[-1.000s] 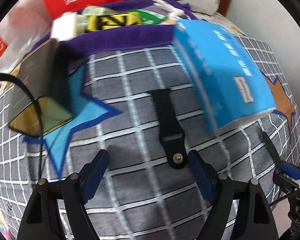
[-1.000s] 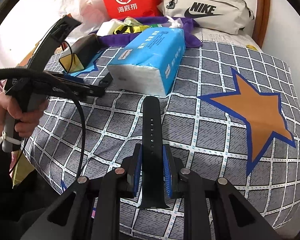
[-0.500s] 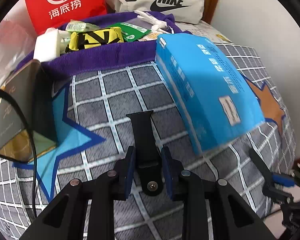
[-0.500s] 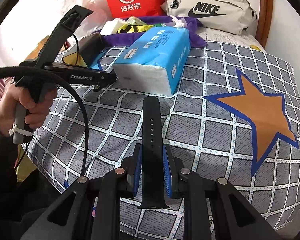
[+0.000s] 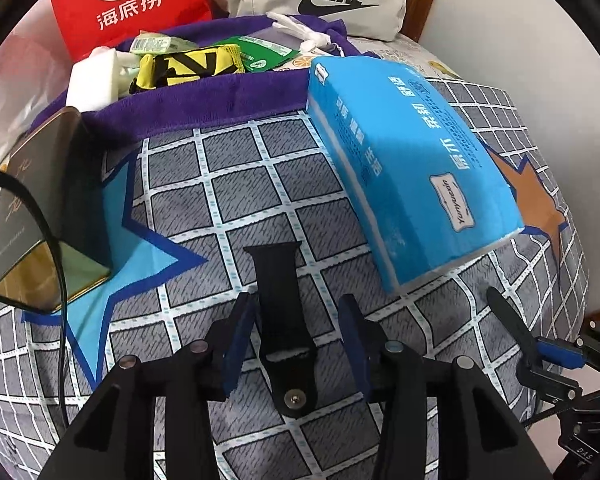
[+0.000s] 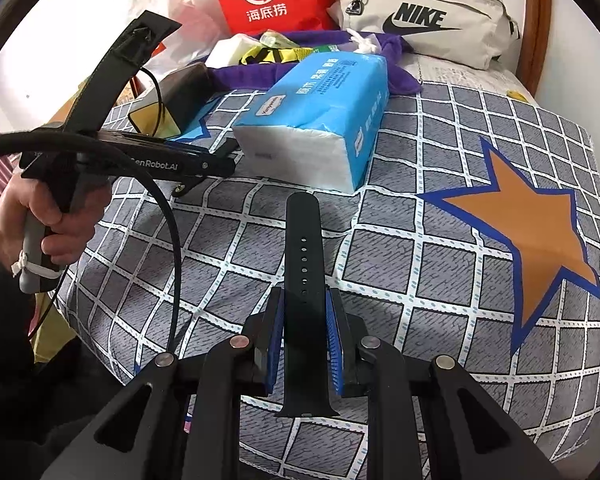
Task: Organize soft objects
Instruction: 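Lift the black watch strap up off the sheet with the right tool, then carry the strap over the purple towel and lay it down with the right tool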
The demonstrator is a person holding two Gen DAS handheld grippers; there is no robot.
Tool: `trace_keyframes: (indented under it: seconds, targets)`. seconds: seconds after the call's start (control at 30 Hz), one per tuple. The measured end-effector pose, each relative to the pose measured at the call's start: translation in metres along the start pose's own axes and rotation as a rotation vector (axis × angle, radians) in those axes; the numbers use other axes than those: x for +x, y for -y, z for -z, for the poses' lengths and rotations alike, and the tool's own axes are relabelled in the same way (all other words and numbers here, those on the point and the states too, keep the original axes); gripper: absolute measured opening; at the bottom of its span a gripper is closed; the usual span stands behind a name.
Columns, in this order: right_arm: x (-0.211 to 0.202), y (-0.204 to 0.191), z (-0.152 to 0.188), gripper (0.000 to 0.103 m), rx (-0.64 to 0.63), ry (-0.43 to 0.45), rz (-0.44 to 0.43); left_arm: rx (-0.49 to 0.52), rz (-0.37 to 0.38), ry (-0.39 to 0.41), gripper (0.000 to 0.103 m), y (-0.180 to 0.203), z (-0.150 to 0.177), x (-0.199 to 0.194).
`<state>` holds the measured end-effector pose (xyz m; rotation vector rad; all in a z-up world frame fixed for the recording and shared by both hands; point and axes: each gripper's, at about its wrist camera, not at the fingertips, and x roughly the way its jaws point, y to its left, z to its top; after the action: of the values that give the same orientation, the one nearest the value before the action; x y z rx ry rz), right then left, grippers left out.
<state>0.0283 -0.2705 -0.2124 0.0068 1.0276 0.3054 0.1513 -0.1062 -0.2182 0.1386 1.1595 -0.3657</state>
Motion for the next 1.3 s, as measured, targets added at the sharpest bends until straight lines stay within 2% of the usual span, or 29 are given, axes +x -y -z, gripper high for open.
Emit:
trace_keyframes:
  seconds: [0.03,0.07,0.1,0.33,0.57,0.9,1.3]
  targets:
    - [0.0,0.0,0.0,0.02,0.003,-0.001,-0.001,0.003,-0.003,0.0,0.034,0.001,0.0,0.0]
    - [0.001,0.0,0.0,0.02,0.006,-0.002,0.001,0.008,-0.01,0.002,0.023,0.001,-0.001,0.0]
    - [0.001,0.0,0.0,0.02,0.009,-0.003,0.003,0.015,-0.023,0.009,0.021,0.001,-0.001,0.0]
    - [-0.003,-0.002,-0.004,0.02,0.034,0.009,0.011,0.008,0.019,0.016,0.02,-0.008,0.003,-0.005]
    - [-0.02,-0.01,-0.016,0.02,0.042,0.059,0.008,-0.014,0.047,0.053,0.02,-0.021,0.011,-0.033]
    - [-0.031,-0.025,-0.043,0.02,0.018,0.106,0.013,-0.059,0.095,0.128,0.02,-0.047,0.014,-0.077]
    - [-0.036,-0.039,-0.085,0.02,-0.015,0.147,0.017,-0.089,0.109,0.179,0.02,-0.071,0.012,-0.102]
